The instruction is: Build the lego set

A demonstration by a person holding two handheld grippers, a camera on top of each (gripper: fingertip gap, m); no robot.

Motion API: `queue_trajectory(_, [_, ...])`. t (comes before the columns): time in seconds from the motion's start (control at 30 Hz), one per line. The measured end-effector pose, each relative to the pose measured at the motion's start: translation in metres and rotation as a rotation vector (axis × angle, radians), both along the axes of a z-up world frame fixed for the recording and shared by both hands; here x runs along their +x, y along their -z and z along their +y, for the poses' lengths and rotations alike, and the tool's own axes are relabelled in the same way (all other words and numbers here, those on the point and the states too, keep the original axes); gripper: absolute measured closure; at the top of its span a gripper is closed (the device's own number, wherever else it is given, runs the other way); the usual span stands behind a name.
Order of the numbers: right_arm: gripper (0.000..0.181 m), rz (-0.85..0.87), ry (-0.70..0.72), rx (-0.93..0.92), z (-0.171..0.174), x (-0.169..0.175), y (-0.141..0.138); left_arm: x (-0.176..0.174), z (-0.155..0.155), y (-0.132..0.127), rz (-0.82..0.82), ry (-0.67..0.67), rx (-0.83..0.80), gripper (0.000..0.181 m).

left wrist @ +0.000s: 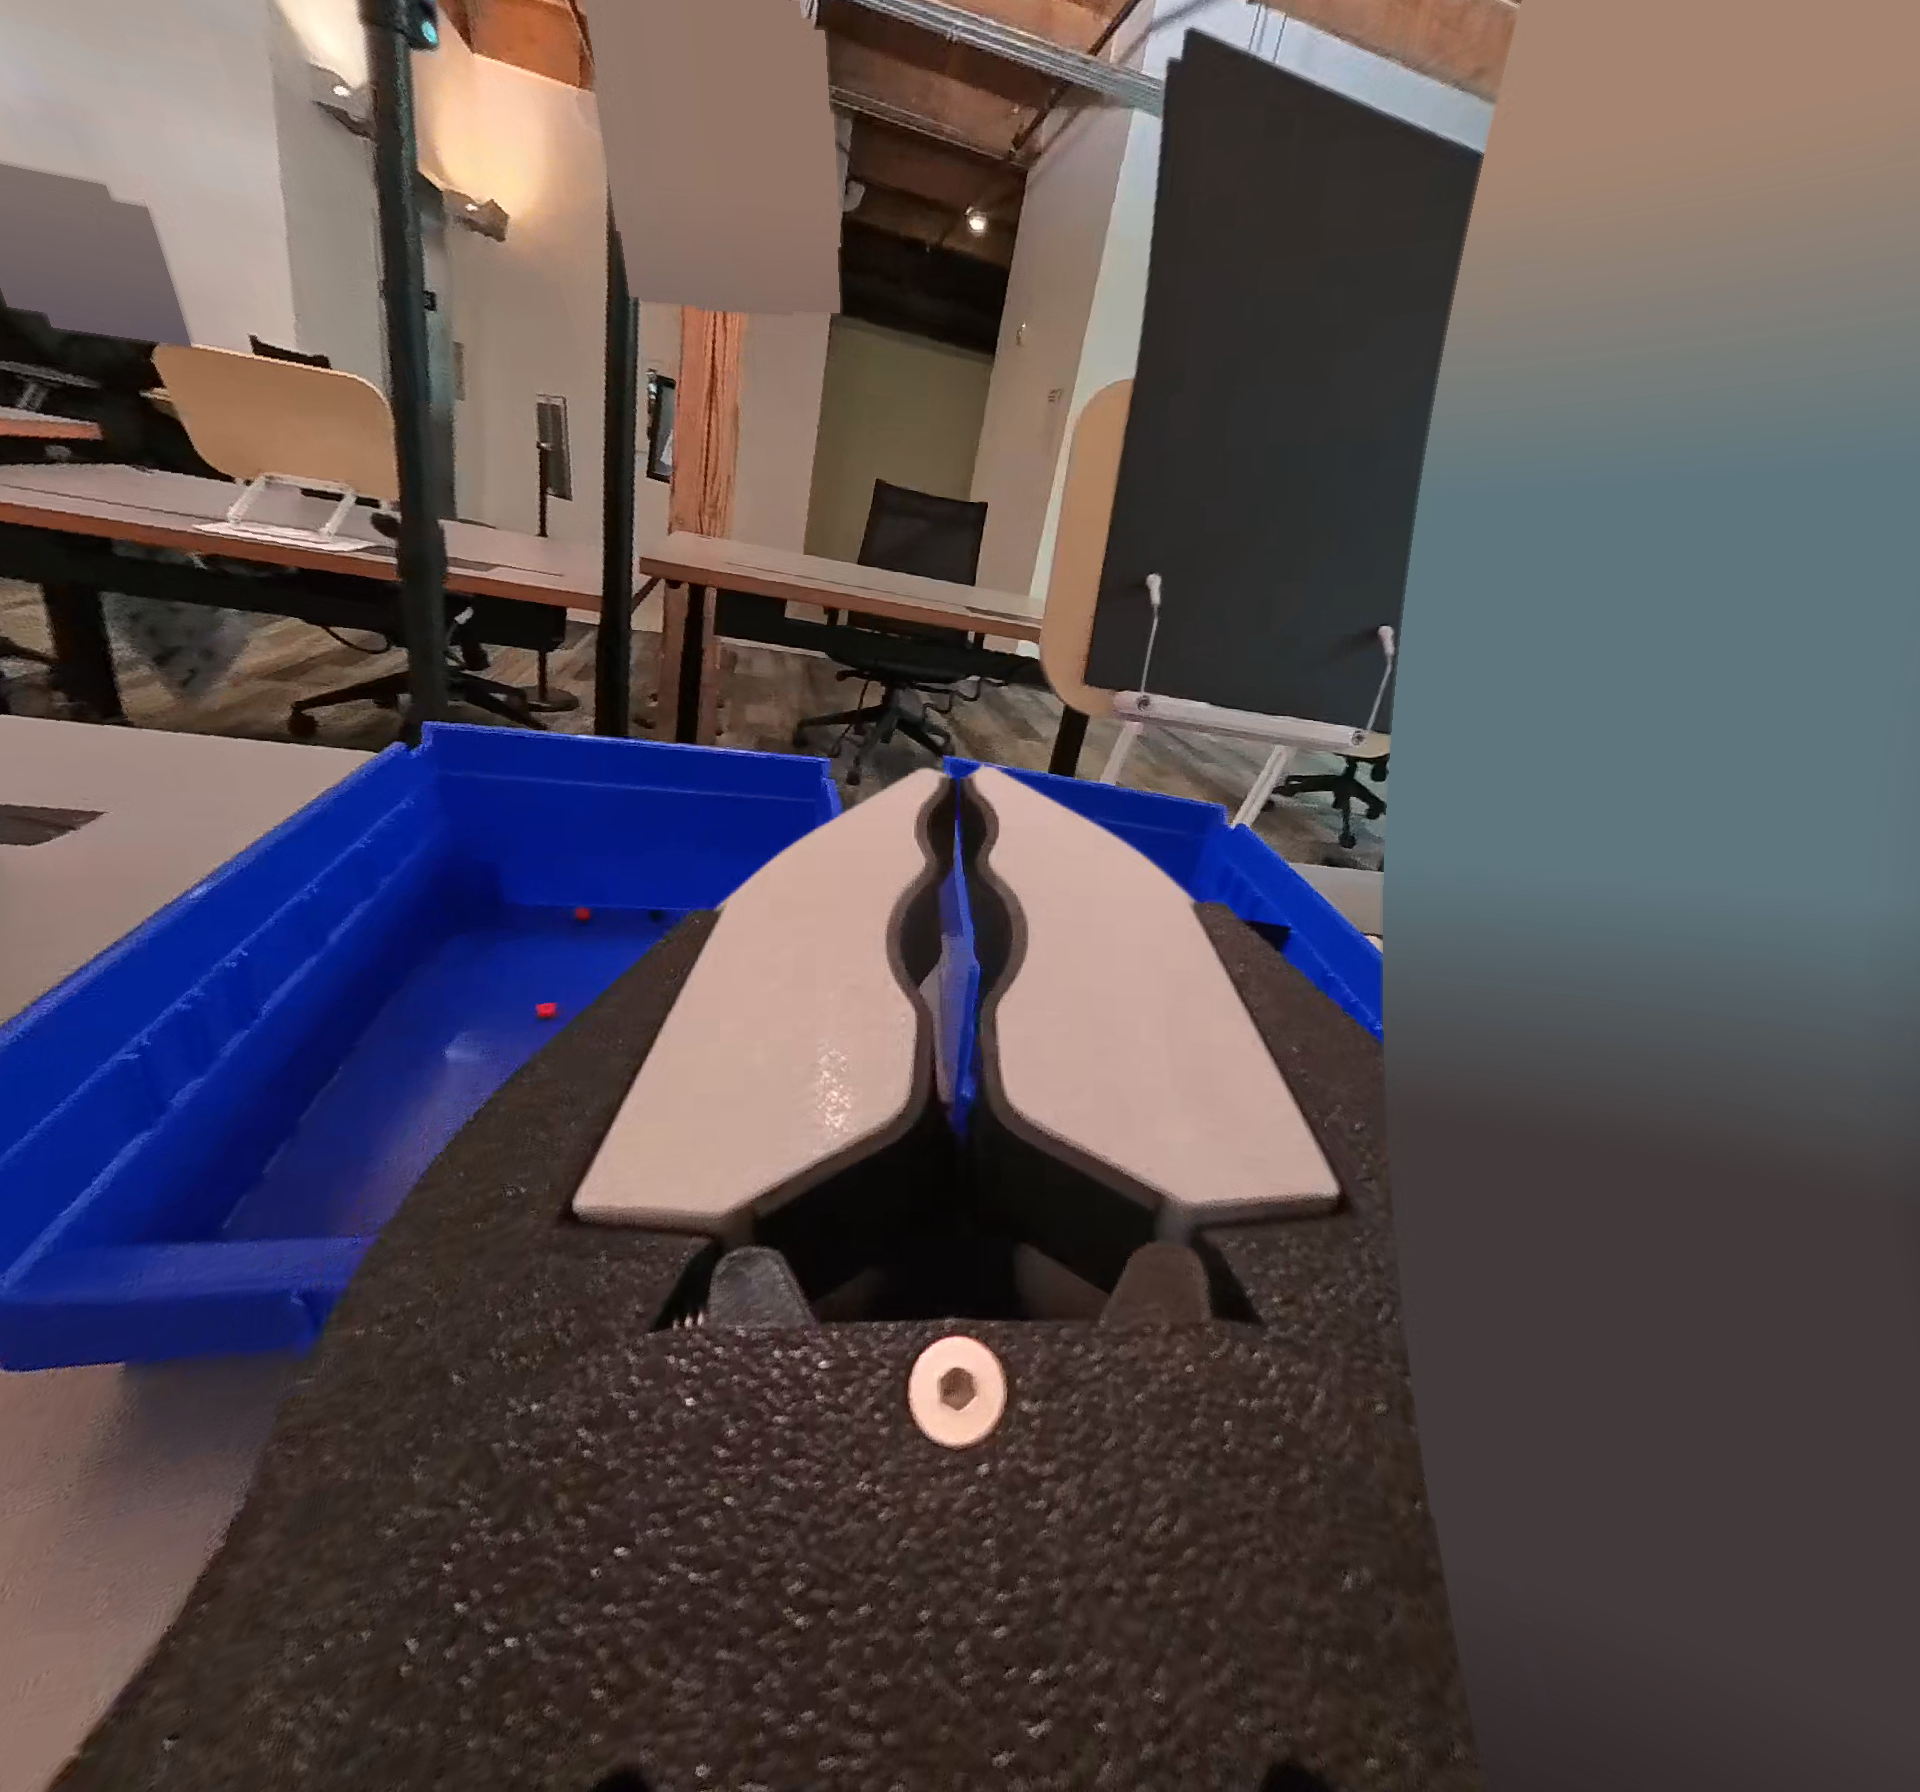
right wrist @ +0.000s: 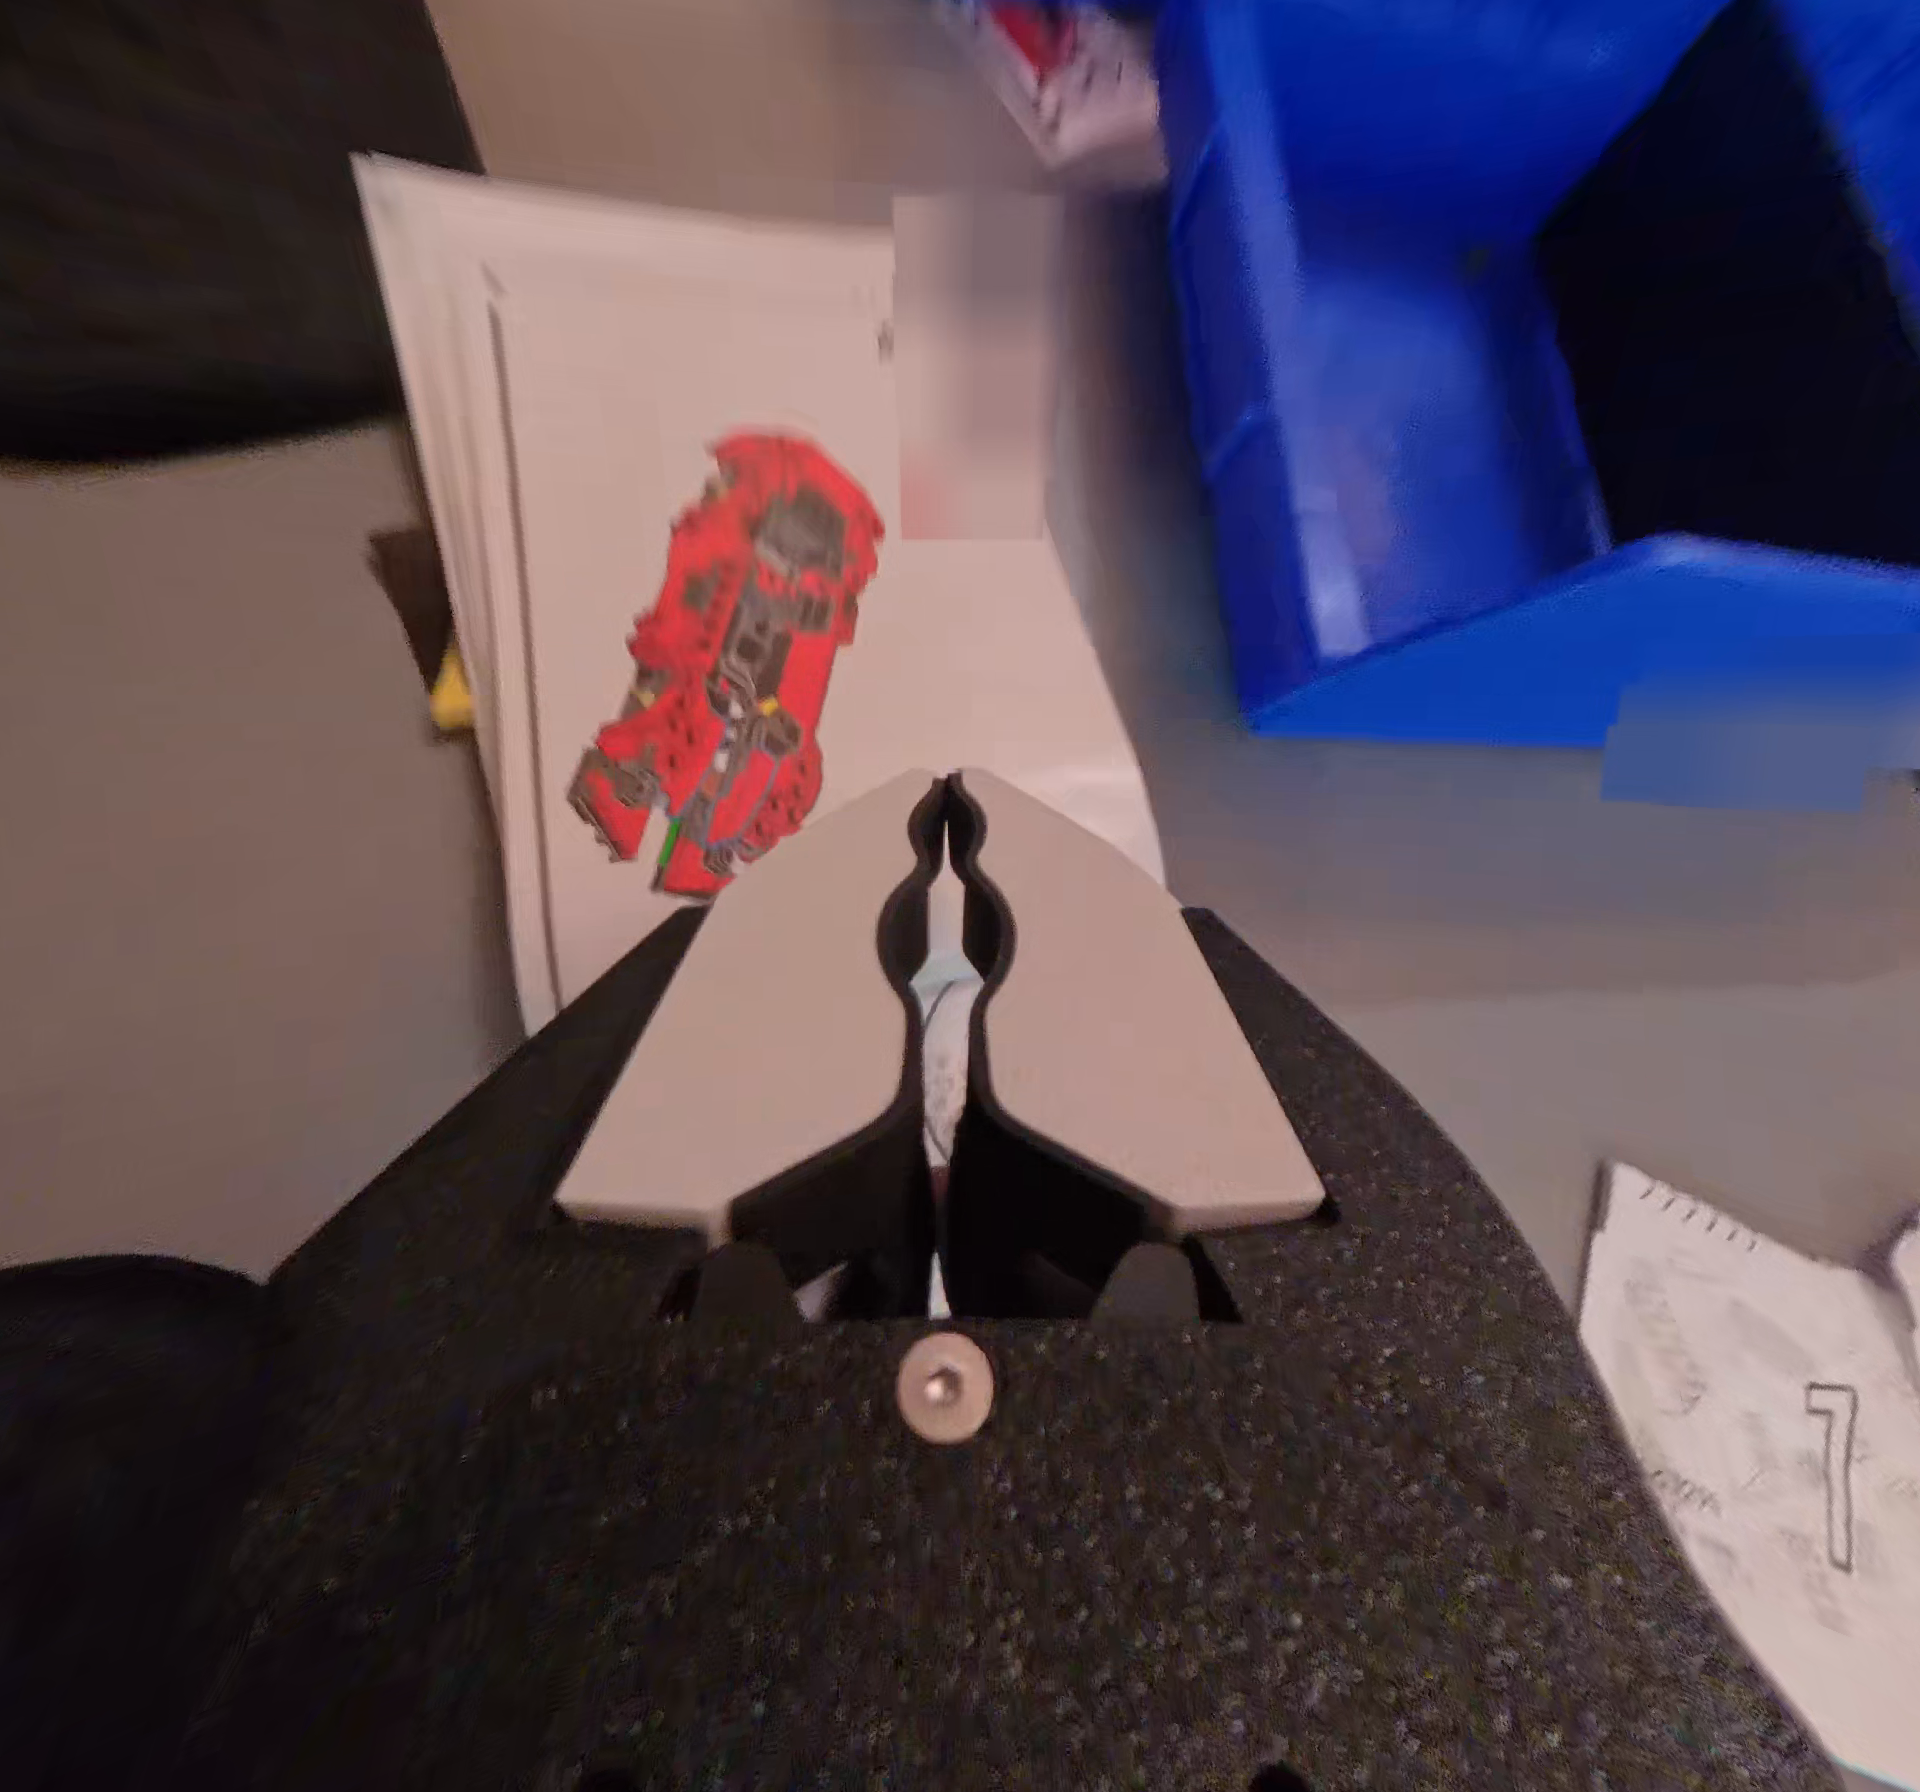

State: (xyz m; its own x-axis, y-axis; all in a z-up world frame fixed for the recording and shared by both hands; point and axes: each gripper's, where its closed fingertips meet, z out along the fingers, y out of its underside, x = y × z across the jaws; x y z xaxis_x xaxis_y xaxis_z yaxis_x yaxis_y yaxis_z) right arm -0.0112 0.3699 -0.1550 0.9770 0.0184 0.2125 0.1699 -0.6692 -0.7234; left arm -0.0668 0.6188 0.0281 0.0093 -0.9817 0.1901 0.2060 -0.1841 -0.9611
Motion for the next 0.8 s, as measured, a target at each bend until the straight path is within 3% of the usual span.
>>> queue_trajectory(0.07, [0.181,-0.01,0.029,-0.117,-0.004,0.003,0.023,0.003,-0.002,0.004,0.011,0.022,-0.003,0.181])
queue_trajectory(0.2, [0.181,0.004,0.029,-0.111,0.002,-0.007,0.031,0.007,-0.006,0.008,0.03,0.05,0.004,0.181])
queue_trajectory(0.8, [0.181,0.043,0.159,0.029,0.01,-0.024,0.027,0.015,-0.033,0.003,0.031,0.123,0.056,0.18])
